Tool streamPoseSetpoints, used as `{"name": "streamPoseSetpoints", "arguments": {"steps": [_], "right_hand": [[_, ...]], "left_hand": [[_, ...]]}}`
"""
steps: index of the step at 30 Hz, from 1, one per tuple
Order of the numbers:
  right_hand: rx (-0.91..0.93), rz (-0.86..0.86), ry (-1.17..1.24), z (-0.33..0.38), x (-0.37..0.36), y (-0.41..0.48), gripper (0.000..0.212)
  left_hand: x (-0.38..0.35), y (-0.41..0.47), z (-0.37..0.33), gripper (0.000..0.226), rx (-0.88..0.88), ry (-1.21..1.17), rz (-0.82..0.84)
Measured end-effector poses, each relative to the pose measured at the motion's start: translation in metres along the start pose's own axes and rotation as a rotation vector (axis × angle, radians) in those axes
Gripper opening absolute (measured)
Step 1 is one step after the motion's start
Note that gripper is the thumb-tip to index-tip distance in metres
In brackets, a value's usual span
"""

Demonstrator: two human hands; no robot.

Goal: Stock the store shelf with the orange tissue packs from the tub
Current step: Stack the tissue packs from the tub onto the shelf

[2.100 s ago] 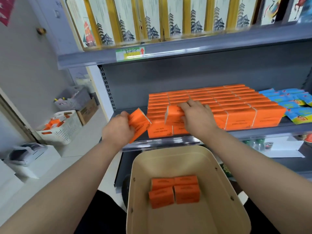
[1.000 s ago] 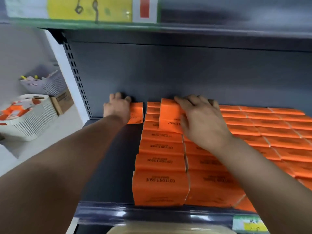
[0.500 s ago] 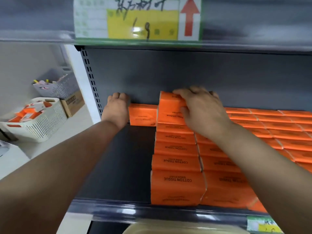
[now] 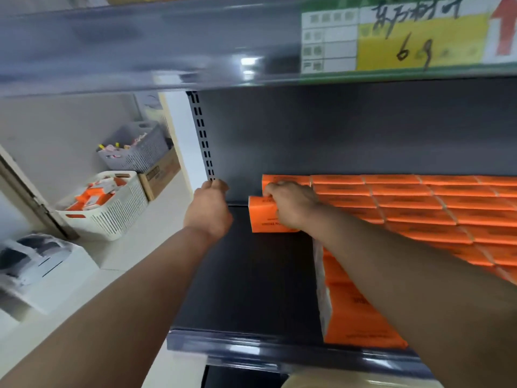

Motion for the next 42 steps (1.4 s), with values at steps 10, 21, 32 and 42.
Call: {"name": "streamPoseSetpoints", "arguments": {"steps": [10, 21, 32, 42], "right_hand": [[-0.067, -0.093, -0.140, -0.051, 0.034, -0.038, 0.039], [-0.184, -0.018, -0.095, -0.095, 0.014, -0.070, 0.038], [-0.176, -0.011, -0.064, -0.092, 0.023, -0.074, 0.037], [-0.113, -0.042, -0.107, -0.045, 0.069, -0.146, 0.030]], "left_hand": [[-0.048, -0.006, -0.049, 0.066, -0.165, 0.029, 0.183], [-0.075, 0.009, -0.080, 0.054, -0.066, 0.168, 0.050], [-0.069, 0.006, -0.080, 0.049, -0.029, 0.129, -0.028], [0.022, -0.064, -0.091, 0.047, -0.091, 0.177, 0.021]]}}
Point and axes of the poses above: each hand's wrist, its own y-axis towards the middle knuckle, its own x-axis out of the back of the hand, z = x × y, the point moved 7 cm from there along y, towards the middle knuckle, and after that the axes turned 4 degrees about -z, right-handed, at the moved point
